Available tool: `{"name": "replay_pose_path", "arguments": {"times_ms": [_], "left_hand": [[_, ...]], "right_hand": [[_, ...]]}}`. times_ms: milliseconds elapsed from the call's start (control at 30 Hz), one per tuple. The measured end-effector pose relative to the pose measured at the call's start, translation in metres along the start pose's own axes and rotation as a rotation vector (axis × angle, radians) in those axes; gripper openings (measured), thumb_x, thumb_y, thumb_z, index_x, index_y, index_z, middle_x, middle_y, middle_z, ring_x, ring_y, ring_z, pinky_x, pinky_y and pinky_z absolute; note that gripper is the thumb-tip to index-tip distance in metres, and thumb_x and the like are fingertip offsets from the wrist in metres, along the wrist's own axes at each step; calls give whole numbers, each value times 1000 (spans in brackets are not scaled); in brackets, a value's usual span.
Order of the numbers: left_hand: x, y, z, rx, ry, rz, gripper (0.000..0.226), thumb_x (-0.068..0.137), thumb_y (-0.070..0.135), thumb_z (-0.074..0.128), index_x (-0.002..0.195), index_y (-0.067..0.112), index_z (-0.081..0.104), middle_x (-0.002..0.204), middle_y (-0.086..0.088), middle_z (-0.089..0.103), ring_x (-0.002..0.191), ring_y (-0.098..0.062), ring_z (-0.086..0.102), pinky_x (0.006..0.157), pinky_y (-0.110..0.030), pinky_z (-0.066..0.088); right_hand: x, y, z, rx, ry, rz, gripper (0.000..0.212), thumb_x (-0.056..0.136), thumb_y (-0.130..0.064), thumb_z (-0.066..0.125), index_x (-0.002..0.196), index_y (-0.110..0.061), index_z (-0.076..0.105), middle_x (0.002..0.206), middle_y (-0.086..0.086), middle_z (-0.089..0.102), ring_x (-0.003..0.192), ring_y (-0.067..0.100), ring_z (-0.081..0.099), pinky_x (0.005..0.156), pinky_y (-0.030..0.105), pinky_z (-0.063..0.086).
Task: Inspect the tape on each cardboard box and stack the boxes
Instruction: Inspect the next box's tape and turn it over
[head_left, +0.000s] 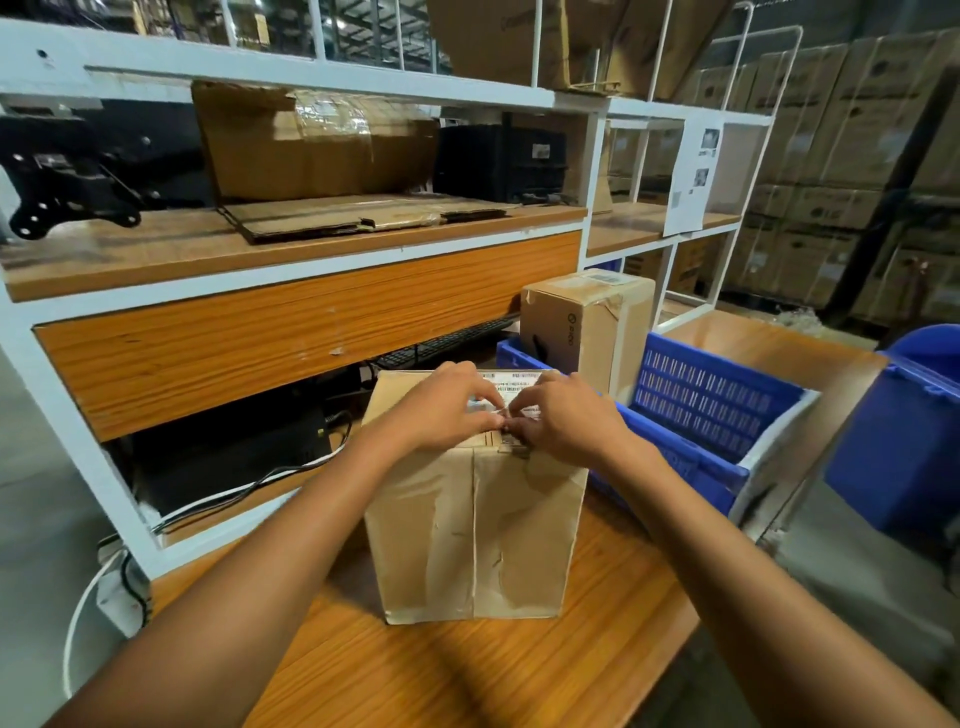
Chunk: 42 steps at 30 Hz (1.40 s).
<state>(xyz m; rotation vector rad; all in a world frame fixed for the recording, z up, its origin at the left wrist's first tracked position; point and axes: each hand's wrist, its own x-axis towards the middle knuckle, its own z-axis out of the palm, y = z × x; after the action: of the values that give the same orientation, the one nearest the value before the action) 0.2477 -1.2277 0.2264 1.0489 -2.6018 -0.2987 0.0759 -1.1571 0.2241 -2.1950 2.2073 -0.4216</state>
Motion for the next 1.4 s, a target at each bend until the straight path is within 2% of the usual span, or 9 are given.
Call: {"name": "replay_pose_path", "arguments": {"times_ms": [333,567,767,933,1033,1100,1233,1300,1400], "left_hand": [[-37,-7,-13,-142,96,-70,5,85,27,78,88,24,80,90,16,70,83,-2,64,81,-34,56],[-58,-15,-10,55,396,-204,15,93,28,67,100,22,79,94,8,75,86,-11,66,82,-34,55],[-45,-15,-23,37,288,-238,16,95,34,62,99,26,76,93,11,71,89,-10,62,79,-32,51],[-15,-44,-12,10,212,-385,51,94,37,62,142,22,52,145,-1,48,137,-22,36,101,-41,47],[-16,-57,-7,-295,174,-577,88,88,50,70,157,20,23,161,-5,26,143,-28,33,78,-29,56],[-25,-63,-4,-618,176,-646,96,81,52,77,155,19,25,152,-6,44,130,-26,52,94,-42,55],[-55,-62,8,-1004,211,-653,71,77,50,80,137,28,48,122,-4,70,107,-23,69,97,-48,54],[-69,-53,12,-1084,285,-603,40,91,36,70,127,37,52,115,-1,72,102,-22,71,92,-48,57],[-84,-42,14,-1022,393,-525,42,94,42,64,132,41,45,114,7,69,103,-17,69,88,-45,58]], "right_hand": [[-6,-3,-11,58,-19,7,10,89,-31,73,96,-31,80,103,-10,72,89,11,62,70,31,53],[-8,-39,-1,204,4,-133,10,88,-27,72,93,-25,80,101,-6,71,93,16,62,79,38,54],[8,-18,-6,214,-45,-151,13,90,-30,71,98,-23,79,101,-8,74,91,10,65,83,37,56],[20,17,11,111,57,67,47,90,-62,60,128,-34,63,140,-2,53,127,22,47,103,48,45],[15,23,26,423,23,224,89,85,-62,68,155,-24,28,154,8,41,134,30,48,107,53,45],[2,21,24,906,-15,299,80,87,-39,76,150,-12,35,131,13,65,114,31,66,97,50,55],[-34,19,21,1331,-76,278,32,94,-15,68,124,-10,58,101,11,77,91,28,76,75,34,63],[-46,14,20,1374,-44,212,32,94,-12,67,123,-13,55,104,11,77,92,27,76,72,32,62],[-55,13,29,1496,-8,185,48,90,-18,70,132,-21,48,117,12,72,103,31,73,85,46,61]]}}
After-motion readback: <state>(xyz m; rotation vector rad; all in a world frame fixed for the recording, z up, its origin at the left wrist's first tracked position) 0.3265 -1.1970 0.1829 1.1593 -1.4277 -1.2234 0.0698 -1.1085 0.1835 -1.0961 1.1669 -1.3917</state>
